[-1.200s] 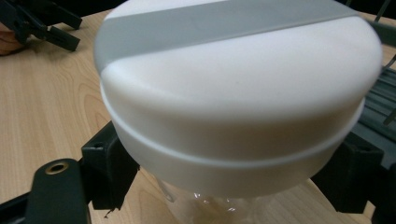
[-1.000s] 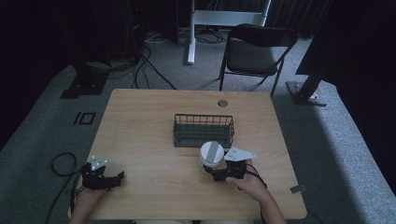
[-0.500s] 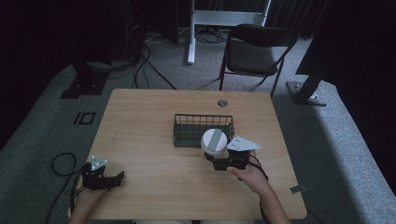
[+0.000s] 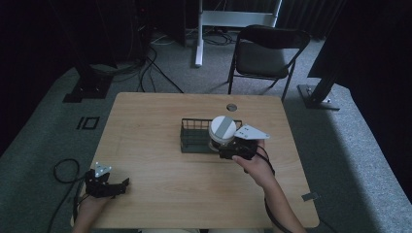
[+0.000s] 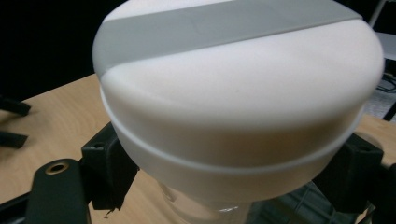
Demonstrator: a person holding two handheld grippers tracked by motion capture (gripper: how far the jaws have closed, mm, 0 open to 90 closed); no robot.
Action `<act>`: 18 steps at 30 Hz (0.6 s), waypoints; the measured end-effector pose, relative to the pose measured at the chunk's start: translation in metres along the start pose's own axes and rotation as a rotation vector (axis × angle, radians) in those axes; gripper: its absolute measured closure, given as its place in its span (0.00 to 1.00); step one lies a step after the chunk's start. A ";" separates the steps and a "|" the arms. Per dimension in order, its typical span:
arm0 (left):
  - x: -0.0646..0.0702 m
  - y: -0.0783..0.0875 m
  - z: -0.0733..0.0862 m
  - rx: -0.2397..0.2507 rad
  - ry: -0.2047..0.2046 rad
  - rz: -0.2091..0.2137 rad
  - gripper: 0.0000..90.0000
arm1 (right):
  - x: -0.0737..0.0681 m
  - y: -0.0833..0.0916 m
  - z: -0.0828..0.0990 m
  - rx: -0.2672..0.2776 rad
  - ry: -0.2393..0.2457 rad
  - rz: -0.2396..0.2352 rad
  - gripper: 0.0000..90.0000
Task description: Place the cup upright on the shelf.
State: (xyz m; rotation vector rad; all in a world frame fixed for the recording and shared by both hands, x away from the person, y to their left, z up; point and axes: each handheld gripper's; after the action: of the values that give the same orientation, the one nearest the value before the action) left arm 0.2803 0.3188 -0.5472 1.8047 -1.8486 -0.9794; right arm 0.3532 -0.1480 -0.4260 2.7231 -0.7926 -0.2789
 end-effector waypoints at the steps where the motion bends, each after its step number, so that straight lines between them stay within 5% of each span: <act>1: 0.000 0.000 0.000 0.000 0.001 0.000 0.01 | 0.001 -0.001 -0.002 0.002 -0.006 0.011 0.20; 18: 0.000 0.000 0.000 0.000 0.001 0.000 0.01 | 0.025 -0.040 -0.024 -0.027 -0.096 0.176 0.20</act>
State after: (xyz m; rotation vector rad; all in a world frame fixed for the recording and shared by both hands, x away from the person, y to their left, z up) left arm 0.2803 0.3187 -0.5472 1.8047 -1.8481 -0.9778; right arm 0.3999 -0.1243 -0.4192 2.6095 -1.0396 -0.3802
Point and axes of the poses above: each handheld gripper's, and its own axes: y roughly backward along the jaws, z roughly out of its underside, x roughly to its right, and after that the axes turned 15 degrees about -z, right-handed
